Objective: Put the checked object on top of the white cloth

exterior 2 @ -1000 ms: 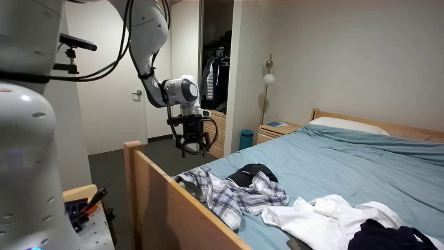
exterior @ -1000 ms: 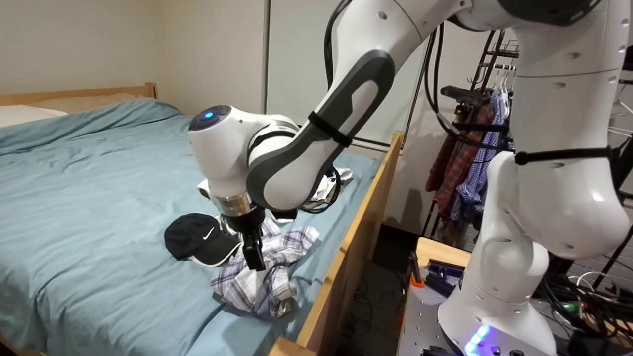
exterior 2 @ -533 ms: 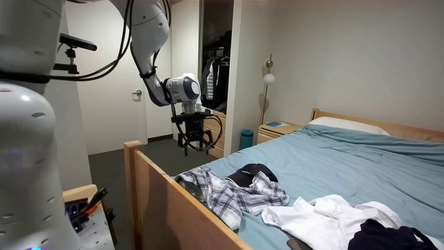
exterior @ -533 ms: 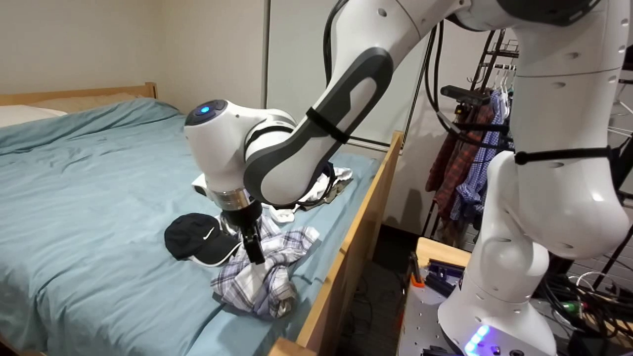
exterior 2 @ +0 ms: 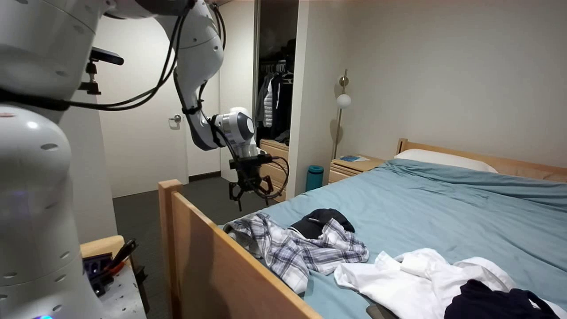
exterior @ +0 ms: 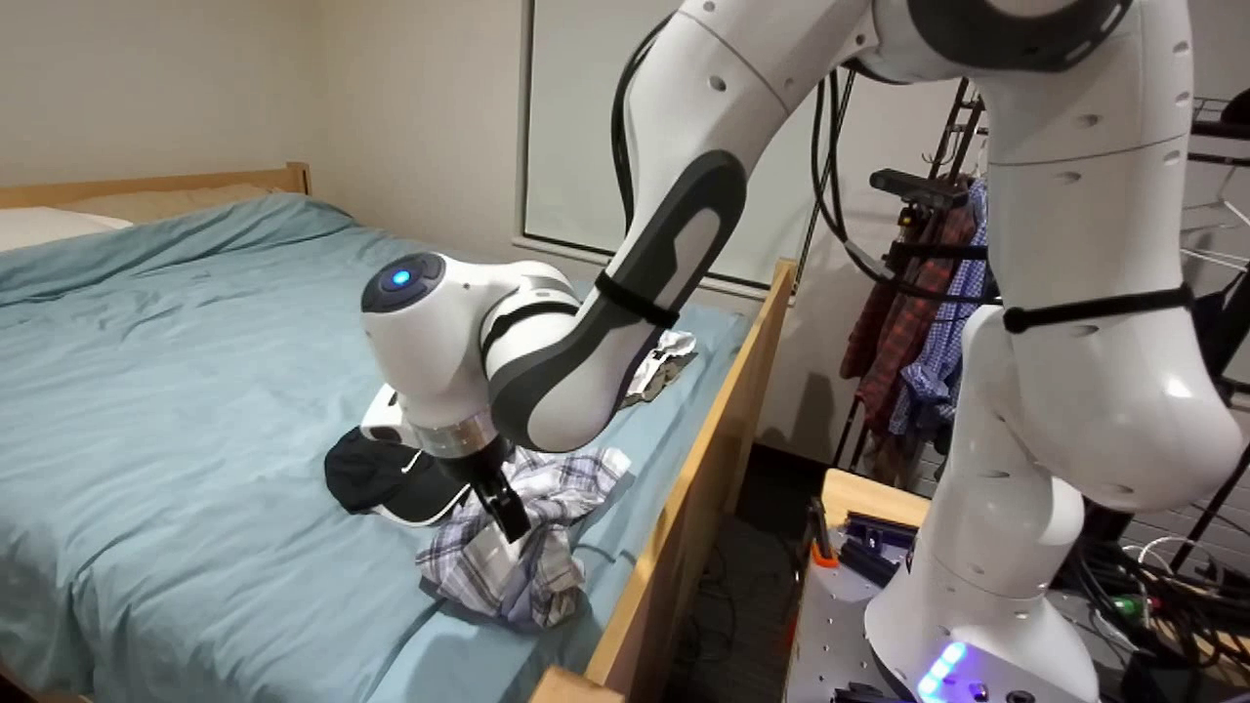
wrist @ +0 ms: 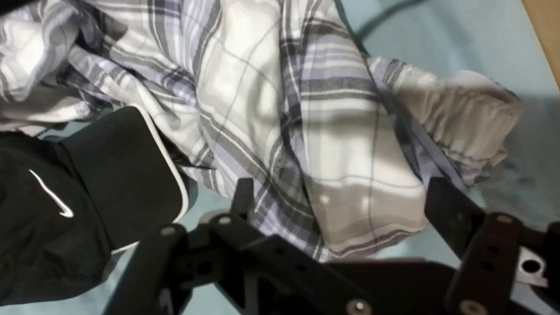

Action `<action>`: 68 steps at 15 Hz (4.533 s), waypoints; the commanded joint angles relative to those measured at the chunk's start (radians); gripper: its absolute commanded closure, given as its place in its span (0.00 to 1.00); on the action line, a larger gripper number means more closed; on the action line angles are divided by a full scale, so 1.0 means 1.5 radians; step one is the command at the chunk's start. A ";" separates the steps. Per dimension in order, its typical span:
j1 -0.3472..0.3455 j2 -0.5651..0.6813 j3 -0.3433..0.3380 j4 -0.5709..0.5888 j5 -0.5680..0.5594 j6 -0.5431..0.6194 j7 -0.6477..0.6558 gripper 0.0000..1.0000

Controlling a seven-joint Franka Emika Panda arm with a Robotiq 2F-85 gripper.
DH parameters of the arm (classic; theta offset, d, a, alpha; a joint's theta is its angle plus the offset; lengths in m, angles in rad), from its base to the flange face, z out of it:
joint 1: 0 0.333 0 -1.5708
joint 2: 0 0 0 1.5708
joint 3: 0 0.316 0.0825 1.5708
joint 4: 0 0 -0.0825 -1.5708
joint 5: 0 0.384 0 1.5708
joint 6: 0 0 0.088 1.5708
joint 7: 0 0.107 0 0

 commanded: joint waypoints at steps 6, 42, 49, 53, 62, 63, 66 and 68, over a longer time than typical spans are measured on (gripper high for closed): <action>0.009 0.124 -0.033 0.064 -0.120 0.039 0.008 0.00; -0.053 0.056 0.017 -0.004 -0.158 0.073 -0.140 0.00; -0.033 0.172 0.013 0.078 -0.169 0.038 -0.142 0.25; -0.020 0.195 0.001 0.106 -0.178 0.037 -0.095 0.47; -0.041 0.079 -0.030 0.075 -0.116 -0.025 0.039 0.93; -0.047 0.071 -0.031 0.076 -0.106 -0.034 0.036 0.95; -0.055 0.059 -0.038 0.082 -0.083 -0.059 0.041 0.91; -0.055 0.053 -0.042 0.084 -0.076 -0.072 0.045 0.92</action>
